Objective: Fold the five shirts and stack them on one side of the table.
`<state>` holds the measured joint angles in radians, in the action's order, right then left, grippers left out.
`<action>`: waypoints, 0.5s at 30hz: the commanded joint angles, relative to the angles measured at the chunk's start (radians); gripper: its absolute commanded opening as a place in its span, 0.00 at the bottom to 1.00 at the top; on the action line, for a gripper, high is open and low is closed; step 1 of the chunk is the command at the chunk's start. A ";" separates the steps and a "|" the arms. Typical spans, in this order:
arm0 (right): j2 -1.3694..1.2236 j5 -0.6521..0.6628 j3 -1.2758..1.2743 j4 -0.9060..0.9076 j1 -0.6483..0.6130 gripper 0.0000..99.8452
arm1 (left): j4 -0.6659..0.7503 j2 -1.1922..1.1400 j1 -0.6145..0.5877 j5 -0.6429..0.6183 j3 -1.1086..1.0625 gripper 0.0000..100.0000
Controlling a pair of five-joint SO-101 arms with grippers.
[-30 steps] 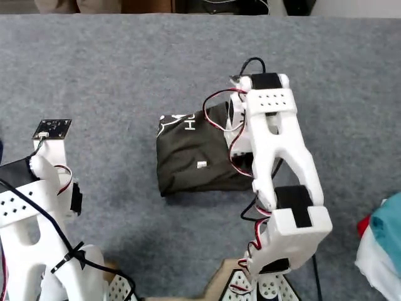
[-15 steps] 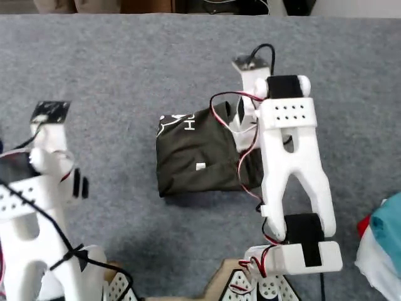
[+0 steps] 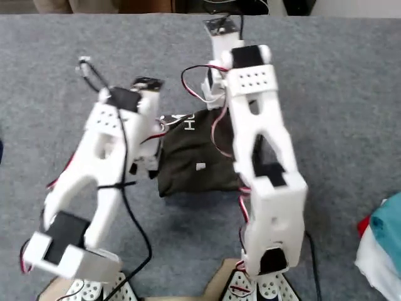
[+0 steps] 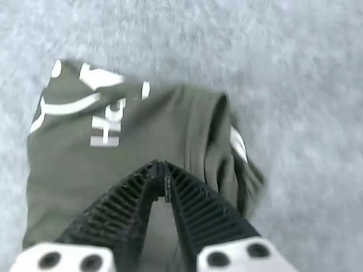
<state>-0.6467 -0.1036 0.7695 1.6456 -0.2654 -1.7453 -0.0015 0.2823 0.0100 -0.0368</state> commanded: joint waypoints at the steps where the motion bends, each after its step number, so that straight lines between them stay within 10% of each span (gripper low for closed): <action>1: -0.189 -0.002 0.211 0.015 -0.008 0.01 | 0.008 -0.062 0.032 -0.011 0.104 0.14; 15: -0.447 0.000 0.647 0.143 0.209 0.01 | 0.003 -0.117 0.207 -0.006 0.161 0.02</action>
<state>-1.1684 -0.1020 1.3709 1.7668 -0.0844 -1.7453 -0.1473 0.4741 0.0084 0.0629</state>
